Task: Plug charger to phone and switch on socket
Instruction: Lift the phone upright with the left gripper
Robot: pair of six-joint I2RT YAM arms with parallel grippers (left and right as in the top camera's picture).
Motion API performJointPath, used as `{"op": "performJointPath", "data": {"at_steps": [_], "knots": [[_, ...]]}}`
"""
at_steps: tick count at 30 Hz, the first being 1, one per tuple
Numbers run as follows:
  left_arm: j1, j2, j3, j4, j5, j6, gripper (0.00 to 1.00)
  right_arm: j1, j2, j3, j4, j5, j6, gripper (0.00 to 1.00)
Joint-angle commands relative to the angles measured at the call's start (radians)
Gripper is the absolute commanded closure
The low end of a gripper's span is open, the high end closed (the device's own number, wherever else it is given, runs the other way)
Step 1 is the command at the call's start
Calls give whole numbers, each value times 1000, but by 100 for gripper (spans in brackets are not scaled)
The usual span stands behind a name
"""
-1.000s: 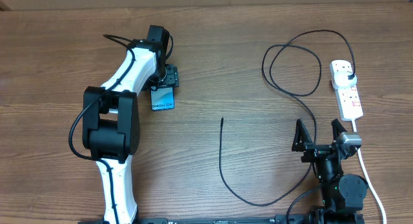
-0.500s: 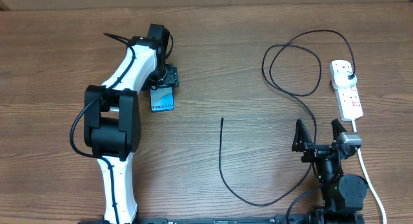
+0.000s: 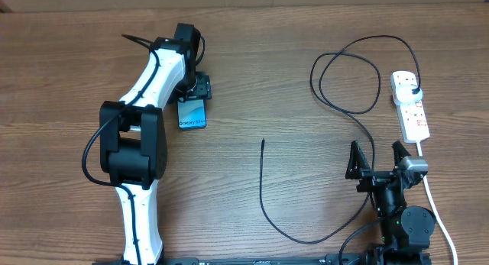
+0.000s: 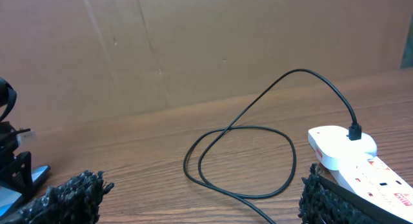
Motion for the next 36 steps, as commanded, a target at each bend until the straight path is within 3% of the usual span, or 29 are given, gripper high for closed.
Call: {"op": "performJointPath", "data": {"at_steps": [1,9,15,20,24,36], "knots": [[-6,5,56,-21,2,20,96,4,-9,-11,4,9,-3,0],[-6,5,115,-48,175,46,96,4,-9,-11,4,9,-3,0],[-1,5,147,-42,401,56,96,4,-9,-11,4,9,-3,0],[16,5,152,12,685,45,96,4,-9,-11,4,9,-3,0],[30,5,152,72,870,-47,96,4,-9,-11,4,9,-3,0],[41,5,152,159,1156,-360,96,4,-9,-11,4,9,-3,0]]}}
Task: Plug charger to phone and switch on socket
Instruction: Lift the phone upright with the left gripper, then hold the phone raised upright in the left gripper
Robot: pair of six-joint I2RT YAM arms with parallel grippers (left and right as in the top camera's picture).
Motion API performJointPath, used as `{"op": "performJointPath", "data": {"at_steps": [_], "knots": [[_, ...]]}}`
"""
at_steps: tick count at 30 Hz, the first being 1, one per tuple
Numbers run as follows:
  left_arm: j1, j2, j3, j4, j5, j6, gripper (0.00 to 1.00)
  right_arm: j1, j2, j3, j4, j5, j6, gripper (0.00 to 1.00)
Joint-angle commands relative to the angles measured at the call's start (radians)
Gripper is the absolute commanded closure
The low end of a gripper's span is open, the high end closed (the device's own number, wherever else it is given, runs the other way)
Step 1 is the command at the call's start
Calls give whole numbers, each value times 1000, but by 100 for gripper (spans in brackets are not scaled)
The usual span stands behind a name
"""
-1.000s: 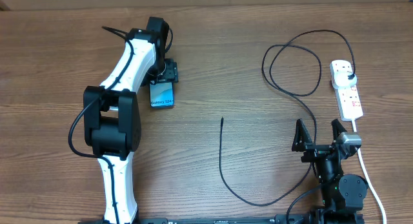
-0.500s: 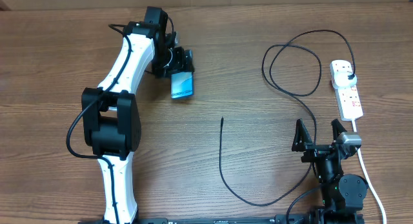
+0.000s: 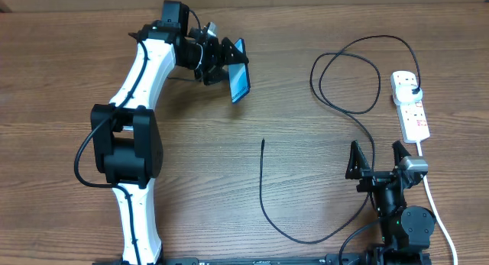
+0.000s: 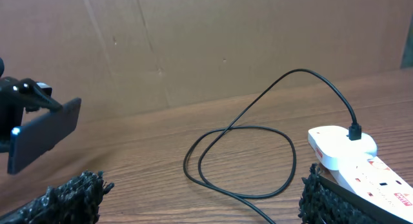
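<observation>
My left gripper (image 3: 226,65) is shut on the phone (image 3: 240,80), a blue-faced handset held tilted on edge above the table at the upper middle; the right wrist view shows the phone (image 4: 42,135) raised at far left. The black charger cable (image 3: 262,190) runs from its free plug tip (image 3: 263,141) mid-table in a curve to the right, loops at the upper right and ends in a plug in the white socket strip (image 3: 410,107). My right gripper (image 3: 377,156) rests open near the front right, nothing between its fingers (image 4: 72,197), with the socket strip (image 4: 352,161) just beside its right finger.
A white lead (image 3: 435,208) runs from the socket strip down past my right arm to the table's front edge. A brown cardboard wall (image 4: 206,43) closes off the far side of the table.
My left gripper was low over the phone lying flat on the table at the left. Now it holds the phone lifted, tilted on edge and farther right and back. The right arm has not moved.
</observation>
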Motion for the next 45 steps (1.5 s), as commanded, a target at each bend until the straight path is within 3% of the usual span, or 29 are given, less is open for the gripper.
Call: {"op": "performJointPath", "data": {"at_steps": [1,9,19,28,45], "knots": [[1,5,31,15,191,-142,96,4,-9,-11,3,9,-3,0],[1,5,31,27,339,-365,96,4,-9,-11,3,9,-3,0],[1,5,31,28,444,-560,96,4,-9,-11,3,9,-3,0],[1,5,31,28,475,-645,96,4,-9,-11,3,9,-3,0],[1,5,31,27,492,-664,96,4,-9,-11,3,9,-3,0]]}}
